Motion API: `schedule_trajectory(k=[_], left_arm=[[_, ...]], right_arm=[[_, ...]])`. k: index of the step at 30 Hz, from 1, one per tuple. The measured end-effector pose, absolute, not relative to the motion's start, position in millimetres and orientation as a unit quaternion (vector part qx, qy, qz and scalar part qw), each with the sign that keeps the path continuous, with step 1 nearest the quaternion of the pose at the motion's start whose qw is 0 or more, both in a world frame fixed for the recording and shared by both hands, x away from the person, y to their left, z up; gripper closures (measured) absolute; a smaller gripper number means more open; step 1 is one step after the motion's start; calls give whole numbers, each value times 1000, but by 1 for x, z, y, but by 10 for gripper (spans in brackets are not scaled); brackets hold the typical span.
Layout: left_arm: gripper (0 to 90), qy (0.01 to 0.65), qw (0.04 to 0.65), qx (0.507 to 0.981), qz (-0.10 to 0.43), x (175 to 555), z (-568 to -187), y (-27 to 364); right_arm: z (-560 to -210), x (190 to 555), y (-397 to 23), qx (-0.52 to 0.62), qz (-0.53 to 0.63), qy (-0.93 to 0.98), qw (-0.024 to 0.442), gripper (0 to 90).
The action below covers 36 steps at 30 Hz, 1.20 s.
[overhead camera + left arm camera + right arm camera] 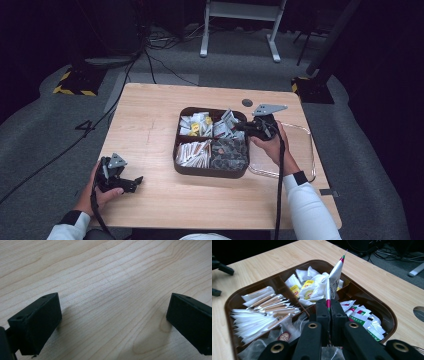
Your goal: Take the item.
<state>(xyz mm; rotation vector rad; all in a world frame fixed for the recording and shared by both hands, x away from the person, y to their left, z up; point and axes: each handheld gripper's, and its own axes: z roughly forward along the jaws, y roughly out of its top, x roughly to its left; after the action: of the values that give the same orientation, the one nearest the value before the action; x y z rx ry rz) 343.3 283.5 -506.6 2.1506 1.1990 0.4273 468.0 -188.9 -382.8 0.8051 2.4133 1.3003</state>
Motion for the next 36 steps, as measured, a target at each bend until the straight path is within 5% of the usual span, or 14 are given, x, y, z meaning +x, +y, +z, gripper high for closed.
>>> schedule_trajectory(k=[36], left_arm=[[1, 453, 316, 818, 160, 344, -506, 284]], right_arm=[[-386, 387, -197, 199, 454, 861, 112, 882]])
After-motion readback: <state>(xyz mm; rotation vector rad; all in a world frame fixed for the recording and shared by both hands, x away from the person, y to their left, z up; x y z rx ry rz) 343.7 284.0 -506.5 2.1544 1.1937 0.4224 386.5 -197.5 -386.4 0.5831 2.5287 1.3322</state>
